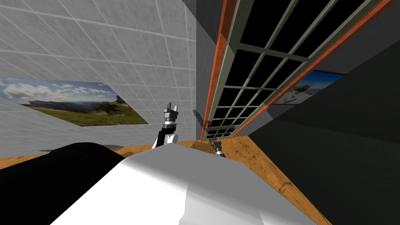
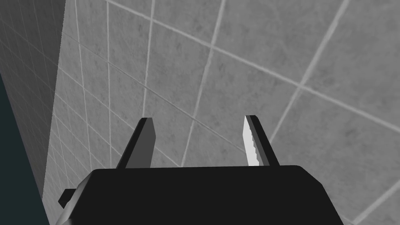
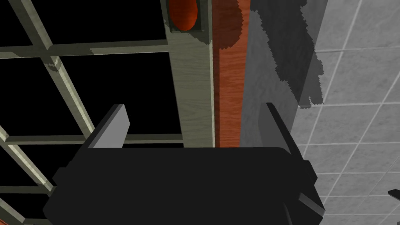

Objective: Pull the door open

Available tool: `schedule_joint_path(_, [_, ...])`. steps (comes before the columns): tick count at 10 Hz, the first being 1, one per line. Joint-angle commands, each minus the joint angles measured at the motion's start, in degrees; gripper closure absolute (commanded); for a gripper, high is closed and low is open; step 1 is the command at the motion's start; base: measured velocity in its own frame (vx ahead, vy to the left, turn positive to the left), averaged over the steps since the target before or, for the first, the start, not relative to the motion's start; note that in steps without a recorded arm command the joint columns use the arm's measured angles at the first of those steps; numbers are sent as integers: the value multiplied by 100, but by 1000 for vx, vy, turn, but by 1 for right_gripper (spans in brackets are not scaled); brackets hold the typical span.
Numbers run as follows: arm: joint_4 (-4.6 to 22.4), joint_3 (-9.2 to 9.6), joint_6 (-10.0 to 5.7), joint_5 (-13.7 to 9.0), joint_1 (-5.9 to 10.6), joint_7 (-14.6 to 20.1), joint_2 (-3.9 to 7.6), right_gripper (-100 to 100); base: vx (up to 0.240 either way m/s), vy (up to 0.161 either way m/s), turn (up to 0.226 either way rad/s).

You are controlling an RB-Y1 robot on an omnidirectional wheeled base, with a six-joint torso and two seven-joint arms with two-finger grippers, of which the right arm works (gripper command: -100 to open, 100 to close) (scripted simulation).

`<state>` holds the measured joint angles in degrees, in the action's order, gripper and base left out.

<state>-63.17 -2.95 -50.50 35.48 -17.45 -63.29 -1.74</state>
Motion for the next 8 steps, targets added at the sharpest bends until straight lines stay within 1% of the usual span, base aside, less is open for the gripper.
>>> schedule_joint_path(1, [157,-7,-59,82,35,-131,-44,-100,207,-9,-60])
schedule_joint_path(4, [300,-8,-112,167,58,-255,-99,-100,200,2,-59])
schedule_joint_path(5, [263,-3,-99,154,43,-231,-94,-100,85,11,-9])
schedule_joint_path(6, [293,-9,-103,134,67,-251,-55,-100,-111,28,109])
schedule_joint_path(8, [314,-15,-102,116,85,-258,-21,-100,-202,0,75])
